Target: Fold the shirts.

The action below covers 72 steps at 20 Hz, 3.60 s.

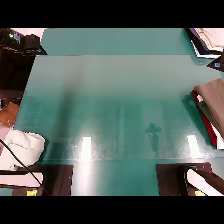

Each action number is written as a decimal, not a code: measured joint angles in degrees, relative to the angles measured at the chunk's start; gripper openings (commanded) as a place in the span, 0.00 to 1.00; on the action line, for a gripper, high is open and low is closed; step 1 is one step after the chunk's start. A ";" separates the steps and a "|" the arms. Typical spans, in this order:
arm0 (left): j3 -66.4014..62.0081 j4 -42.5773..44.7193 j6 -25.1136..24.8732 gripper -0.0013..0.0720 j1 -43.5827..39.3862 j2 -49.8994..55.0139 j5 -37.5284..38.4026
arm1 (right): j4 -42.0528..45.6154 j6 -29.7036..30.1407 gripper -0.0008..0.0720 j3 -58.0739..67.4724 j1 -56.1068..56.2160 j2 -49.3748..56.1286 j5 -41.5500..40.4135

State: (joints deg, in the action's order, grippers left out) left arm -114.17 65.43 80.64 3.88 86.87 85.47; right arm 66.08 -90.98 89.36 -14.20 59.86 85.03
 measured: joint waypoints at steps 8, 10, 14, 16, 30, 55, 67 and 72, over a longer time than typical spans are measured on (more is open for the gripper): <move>-0.28 0.13 0.79 0.05 0.00 -0.59 -0.46 | -0.02 0.02 0.04 0.00 0.00 0.00 -0.76; 1.16 1.73 1.36 0.05 -0.24 -3.06 2.12 | -0.02 0.02 0.04 0.02 0.00 0.00 -0.81; 11.63 9.79 2.49 0.05 -0.72 -13.27 4.98 | -0.04 0.87 0.04 0.02 0.00 0.00 -0.94; 20.35 14.80 2.91 0.05 -0.83 -19.85 6.27 | -0.02 1.60 0.04 0.02 0.00 0.00 -1.03; 72.83 36.35 13.49 0.80 -0.96 -40.06 3.78 | -0.02 5.25 0.04 0.02 0.00 0.00 -0.96; 26.91 -10.14 3.63 0.05 -8.96 -37.46 -9.88 | -0.57 5.57 0.04 0.02 0.00 0.00 -3.26; 24.06 -14.45 -7.08 0.87 -22.18 -8.63 -17.92 | -0.57 5.53 0.04 0.02 0.00 0.00 -2.12; 25.44 -13.18 -5.05 0.87 -13.16 -7.43 -7.56 | -0.55 5.53 0.04 0.02 0.00 0.00 -1.95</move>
State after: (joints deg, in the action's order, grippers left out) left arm -88.73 52.25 75.59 -9.28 79.44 77.91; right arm 65.54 -85.45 89.38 -14.20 59.86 83.09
